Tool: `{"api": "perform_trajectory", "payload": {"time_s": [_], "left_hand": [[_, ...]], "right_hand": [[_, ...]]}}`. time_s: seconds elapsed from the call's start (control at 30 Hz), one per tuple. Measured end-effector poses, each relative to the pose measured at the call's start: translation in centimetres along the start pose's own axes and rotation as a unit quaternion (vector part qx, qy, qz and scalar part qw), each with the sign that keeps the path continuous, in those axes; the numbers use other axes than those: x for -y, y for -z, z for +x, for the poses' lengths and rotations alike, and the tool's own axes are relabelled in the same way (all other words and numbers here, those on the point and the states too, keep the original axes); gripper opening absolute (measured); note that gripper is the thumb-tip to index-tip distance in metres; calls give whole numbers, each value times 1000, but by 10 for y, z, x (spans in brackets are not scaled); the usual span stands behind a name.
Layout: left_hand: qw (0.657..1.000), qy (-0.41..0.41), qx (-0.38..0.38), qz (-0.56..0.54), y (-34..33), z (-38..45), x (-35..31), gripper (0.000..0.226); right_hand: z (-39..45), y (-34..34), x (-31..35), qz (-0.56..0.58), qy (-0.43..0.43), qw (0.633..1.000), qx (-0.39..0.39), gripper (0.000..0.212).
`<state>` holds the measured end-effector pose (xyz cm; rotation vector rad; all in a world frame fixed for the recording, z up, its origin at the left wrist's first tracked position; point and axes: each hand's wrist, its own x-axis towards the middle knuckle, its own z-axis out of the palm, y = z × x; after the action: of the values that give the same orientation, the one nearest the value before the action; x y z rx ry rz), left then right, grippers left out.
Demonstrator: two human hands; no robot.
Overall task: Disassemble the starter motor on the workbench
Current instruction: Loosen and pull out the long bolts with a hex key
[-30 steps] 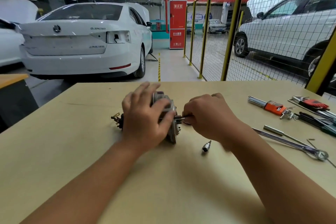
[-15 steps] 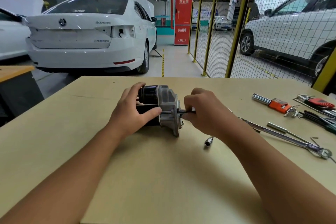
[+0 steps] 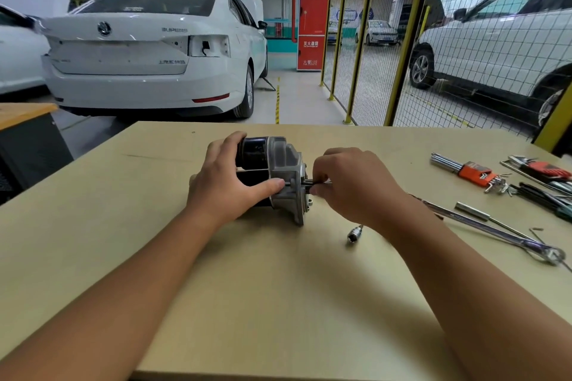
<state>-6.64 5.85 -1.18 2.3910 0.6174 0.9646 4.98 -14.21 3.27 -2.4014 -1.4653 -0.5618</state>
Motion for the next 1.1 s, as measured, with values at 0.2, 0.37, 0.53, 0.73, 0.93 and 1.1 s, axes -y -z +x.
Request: {"api": "perform_trajectory", "payload": {"time_s": [0.2, 0.37, 0.53, 0.73, 0.93, 1.1], "left_hand": [[1000, 2, -4, -3, 0, -1, -3, 98], [1000, 4, -1, 0, 1, -2, -4, 103], [1000, 8, 8, 7, 1, -3, -6, 109], [1000, 14, 8, 0, 2, -4, -7, 101], [1000, 17, 13, 2, 2, -4, -8, 111], [1000, 17, 15, -6, 3, -5, -9, 110]], "right_hand": [[-2, 1, -1, -12, -9, 1000, 16, 12], [-1, 5, -2, -2, -25, 999, 33, 14], [-2, 8, -7, 27, -44, 998, 29, 10], [-1, 4, -10, 78, -78, 994, 28, 6], [5, -7, -5, 179, -154, 971, -36, 24], [4, -11, 0, 229, -144, 962, -37, 32]]}}
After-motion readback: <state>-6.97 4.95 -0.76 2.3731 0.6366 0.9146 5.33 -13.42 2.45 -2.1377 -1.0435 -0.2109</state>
